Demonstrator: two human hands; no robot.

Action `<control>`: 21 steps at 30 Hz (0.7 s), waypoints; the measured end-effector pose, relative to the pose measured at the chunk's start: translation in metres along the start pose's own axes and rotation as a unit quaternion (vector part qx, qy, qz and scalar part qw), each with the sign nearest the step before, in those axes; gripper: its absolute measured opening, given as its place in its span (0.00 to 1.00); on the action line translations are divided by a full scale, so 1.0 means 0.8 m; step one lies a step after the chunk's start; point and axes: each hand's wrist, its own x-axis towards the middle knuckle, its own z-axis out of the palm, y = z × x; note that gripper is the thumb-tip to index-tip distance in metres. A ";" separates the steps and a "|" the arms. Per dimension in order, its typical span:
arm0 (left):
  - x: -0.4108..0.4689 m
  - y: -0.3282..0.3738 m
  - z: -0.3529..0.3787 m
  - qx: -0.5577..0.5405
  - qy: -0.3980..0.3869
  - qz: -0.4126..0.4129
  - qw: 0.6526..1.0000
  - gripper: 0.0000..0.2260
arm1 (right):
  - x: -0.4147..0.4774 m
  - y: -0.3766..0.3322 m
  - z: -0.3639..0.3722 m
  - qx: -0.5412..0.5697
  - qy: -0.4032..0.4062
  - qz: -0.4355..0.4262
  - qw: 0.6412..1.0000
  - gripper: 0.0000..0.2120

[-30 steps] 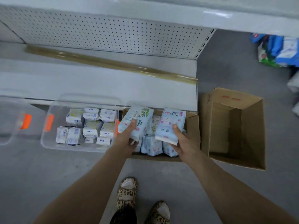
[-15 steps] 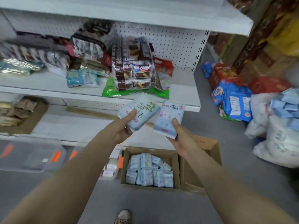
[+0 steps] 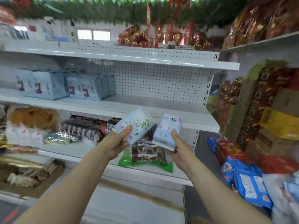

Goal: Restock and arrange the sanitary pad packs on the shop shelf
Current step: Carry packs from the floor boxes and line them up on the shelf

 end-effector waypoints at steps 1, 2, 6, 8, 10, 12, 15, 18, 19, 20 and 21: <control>-0.002 0.010 0.000 -0.017 0.001 0.001 1.000 0.05 | 0.002 -0.008 0.010 0.001 -0.008 0.001 1.000 0.24; -0.002 0.019 0.000 -0.034 -0.002 0.004 0.999 0.05 | 0.005 -0.014 0.019 -0.002 -0.016 0.001 1.000 0.26; 0.006 0.047 -0.002 -0.056 -0.014 0.023 0.998 0.07 | 0.020 -0.033 0.045 -0.020 -0.031 -0.019 0.999 0.24; 0.017 0.056 -0.008 -0.075 -0.014 0.030 0.997 0.13 | 0.032 -0.038 0.055 -0.038 -0.038 -0.030 0.998 0.21; 0.030 0.066 -0.015 -0.084 -0.012 0.033 0.996 0.19 | 0.047 -0.039 0.067 -0.049 -0.035 -0.039 0.997 0.20; 0.050 0.078 -0.023 -0.090 -0.014 0.036 0.995 0.17 | 0.063 -0.039 0.082 -0.049 -0.032 -0.046 0.997 0.19; 0.096 0.102 -0.043 -0.100 -0.029 0.050 0.993 0.15 | 0.092 -0.037 0.108 -0.053 -0.030 -0.054 0.997 0.17; 0.153 0.127 -0.070 -0.095 -0.065 0.047 0.992 0.30 | 0.129 -0.032 0.137 -0.063 -0.022 -0.065 0.996 0.16; 0.170 0.135 -0.078 -0.079 -0.068 0.043 0.994 0.32 | 0.141 -0.029 0.148 -0.064 -0.017 -0.068 0.995 0.16; 0.188 0.142 -0.085 -0.050 -0.061 0.041 0.996 0.31 | 0.154 -0.026 0.160 -0.065 -0.010 -0.070 0.995 0.16; 0.205 0.150 -0.093 -0.022 -0.055 0.041 0.997 0.30 | 0.167 -0.022 0.172 -0.065 -0.004 -0.070 0.995 0.16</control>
